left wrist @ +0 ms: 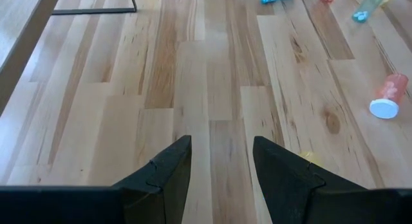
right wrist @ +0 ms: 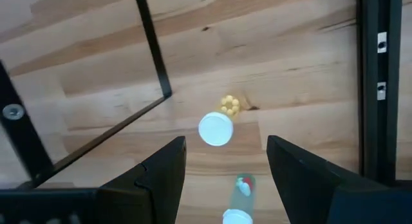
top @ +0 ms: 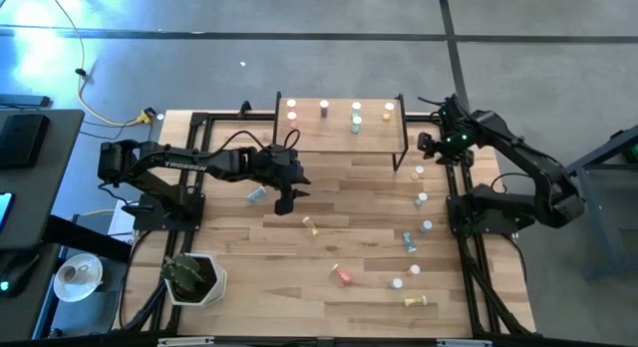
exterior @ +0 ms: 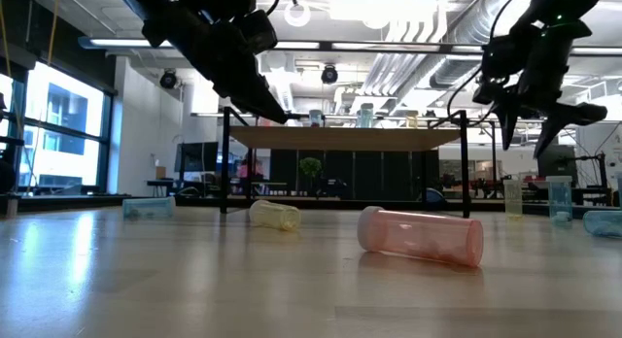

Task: Pick and place medicine bottles onto shelf by color
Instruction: Put the yellow pill bottle on the shelf aligned with the other yellow pill bottle

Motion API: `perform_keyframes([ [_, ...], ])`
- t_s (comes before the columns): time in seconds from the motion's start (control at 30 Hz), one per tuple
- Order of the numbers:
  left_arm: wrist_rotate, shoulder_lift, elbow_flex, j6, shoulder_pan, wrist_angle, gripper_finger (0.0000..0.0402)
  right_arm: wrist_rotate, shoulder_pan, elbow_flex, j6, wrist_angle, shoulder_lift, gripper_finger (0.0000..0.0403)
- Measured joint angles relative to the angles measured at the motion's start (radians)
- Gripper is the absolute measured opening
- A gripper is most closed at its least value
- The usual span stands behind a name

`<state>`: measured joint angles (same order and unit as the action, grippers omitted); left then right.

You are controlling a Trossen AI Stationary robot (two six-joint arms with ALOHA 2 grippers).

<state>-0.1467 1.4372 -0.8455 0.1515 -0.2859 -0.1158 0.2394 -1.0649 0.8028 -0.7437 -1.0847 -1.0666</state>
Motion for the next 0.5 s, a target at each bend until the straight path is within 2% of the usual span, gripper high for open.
perform_keyframes([
  [0.5,0.0,0.0,0.0,0.001,0.0,-0.003,0.0158,0.005,0.047,0.0,-0.017,0.026,-0.147,0.0209],
])
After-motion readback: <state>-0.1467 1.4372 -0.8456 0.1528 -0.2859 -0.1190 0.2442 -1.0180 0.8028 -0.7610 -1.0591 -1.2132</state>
